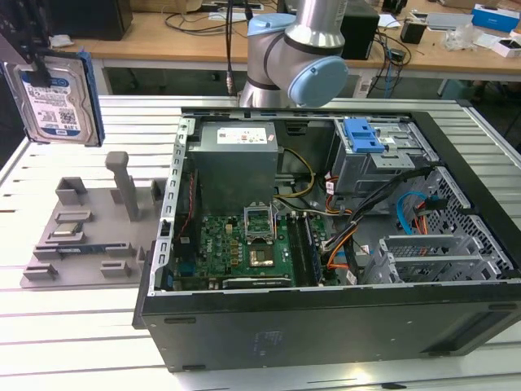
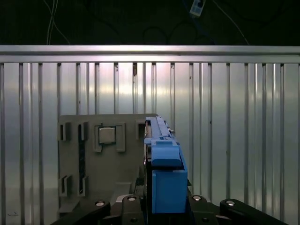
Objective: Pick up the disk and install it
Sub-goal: 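Pick up the disk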
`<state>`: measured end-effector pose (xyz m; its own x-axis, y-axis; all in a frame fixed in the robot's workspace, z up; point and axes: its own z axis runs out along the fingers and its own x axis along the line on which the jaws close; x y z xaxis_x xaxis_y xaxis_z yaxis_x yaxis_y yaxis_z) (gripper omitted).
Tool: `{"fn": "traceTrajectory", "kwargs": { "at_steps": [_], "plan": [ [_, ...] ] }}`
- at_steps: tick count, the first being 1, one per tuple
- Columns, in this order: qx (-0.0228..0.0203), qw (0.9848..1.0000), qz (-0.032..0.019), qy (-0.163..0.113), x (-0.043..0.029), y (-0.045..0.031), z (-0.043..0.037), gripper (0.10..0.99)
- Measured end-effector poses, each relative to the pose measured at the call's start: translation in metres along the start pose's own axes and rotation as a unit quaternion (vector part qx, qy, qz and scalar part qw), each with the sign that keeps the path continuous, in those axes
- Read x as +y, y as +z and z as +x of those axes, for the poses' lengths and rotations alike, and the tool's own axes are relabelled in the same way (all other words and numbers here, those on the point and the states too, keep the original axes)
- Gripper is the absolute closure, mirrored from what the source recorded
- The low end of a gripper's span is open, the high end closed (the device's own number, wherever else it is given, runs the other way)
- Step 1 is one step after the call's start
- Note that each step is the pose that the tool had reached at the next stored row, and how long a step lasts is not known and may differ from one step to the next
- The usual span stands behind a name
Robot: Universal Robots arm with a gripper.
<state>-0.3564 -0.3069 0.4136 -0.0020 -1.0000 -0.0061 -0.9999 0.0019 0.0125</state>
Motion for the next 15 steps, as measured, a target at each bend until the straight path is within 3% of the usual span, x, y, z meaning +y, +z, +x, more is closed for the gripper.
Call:
{"fn": "traceTrajectory", "kwargs": {
  "at_steps": [4,15],
  "plan": [
    [0.0000,1.0000,0.0000,0.000,0.0003,-0.0167,-0.0011,0.722],
    [0.0000,1.0000,0.0000,0.000,0.0007,-0.0477,-0.0023,0.722]
  ]
}}
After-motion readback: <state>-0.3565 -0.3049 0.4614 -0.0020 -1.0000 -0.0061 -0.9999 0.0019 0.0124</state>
